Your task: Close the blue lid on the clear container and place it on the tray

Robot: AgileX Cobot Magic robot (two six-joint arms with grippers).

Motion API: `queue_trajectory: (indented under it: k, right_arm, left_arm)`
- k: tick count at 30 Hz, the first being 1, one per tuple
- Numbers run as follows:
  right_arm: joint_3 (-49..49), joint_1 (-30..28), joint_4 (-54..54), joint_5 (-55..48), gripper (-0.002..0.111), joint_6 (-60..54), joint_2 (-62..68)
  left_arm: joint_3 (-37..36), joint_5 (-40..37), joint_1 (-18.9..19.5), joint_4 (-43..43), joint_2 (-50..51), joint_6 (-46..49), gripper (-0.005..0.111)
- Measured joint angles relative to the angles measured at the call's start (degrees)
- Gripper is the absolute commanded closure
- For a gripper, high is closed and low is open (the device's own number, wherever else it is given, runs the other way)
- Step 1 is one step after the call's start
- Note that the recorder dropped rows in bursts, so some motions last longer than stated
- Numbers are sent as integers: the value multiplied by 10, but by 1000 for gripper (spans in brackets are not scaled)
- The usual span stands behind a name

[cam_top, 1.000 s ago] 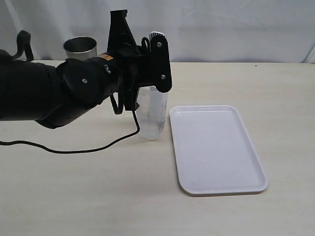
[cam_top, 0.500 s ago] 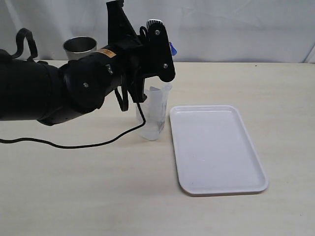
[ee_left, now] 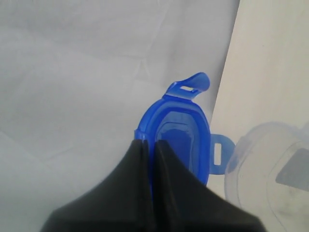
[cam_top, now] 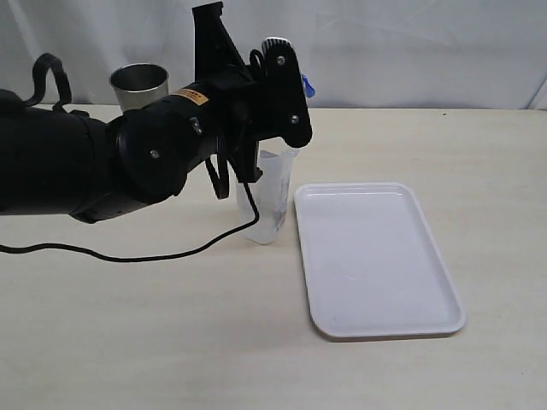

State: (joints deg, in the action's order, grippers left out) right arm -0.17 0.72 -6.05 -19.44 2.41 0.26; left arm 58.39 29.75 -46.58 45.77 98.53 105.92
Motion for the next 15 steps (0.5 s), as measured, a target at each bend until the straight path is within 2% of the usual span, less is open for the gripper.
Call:
queue_trajectory:
  k: [15]
  right_arm:
    - [0,0,0,0,104,0,0]
  left_arm:
    - [-37,15,-10,-1,-16,-2,107]
